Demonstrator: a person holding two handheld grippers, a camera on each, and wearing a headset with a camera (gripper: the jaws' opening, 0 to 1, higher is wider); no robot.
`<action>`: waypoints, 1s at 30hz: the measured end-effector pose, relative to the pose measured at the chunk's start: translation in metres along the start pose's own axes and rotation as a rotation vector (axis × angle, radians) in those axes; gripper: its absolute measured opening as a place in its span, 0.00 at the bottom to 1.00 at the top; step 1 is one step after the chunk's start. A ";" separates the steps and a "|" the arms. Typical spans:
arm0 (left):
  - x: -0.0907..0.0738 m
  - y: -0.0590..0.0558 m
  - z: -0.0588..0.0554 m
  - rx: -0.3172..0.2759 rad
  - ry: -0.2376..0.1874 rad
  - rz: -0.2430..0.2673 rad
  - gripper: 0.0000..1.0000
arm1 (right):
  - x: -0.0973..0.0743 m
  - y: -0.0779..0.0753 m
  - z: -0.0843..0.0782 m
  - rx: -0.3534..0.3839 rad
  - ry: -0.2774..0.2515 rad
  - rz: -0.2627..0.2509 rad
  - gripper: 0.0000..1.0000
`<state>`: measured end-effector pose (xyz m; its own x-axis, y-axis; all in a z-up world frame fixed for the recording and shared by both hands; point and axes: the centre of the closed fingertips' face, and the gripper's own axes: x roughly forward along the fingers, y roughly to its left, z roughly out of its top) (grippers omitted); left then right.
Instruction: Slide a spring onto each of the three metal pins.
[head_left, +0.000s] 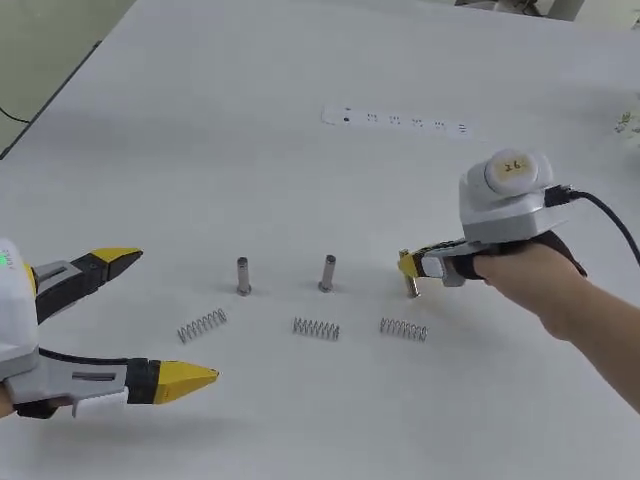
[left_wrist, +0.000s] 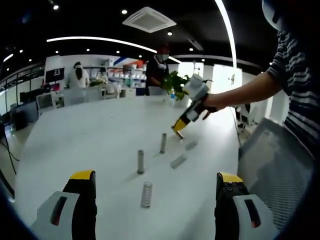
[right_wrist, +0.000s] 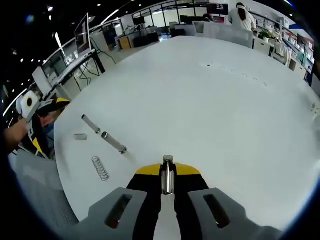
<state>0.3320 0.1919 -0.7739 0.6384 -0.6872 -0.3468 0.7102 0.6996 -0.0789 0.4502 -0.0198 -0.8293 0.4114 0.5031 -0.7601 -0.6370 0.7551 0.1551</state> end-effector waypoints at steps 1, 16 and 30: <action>0.000 0.000 0.000 -0.001 0.000 -0.001 0.97 | 0.000 0.000 0.000 0.000 -0.002 0.001 0.05; 0.001 0.001 0.001 0.000 -0.005 0.004 0.97 | -0.004 0.002 0.005 -0.040 -0.058 -0.001 0.05; 0.000 0.001 0.002 -0.002 -0.010 0.006 0.97 | -0.010 0.005 0.002 -0.061 -0.076 -0.007 0.05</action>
<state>0.3330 0.1920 -0.7722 0.6455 -0.6851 -0.3376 0.7058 0.7040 -0.0791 0.4438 -0.0202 -0.8200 0.4627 0.5303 -0.7104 -0.6716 0.7328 0.1096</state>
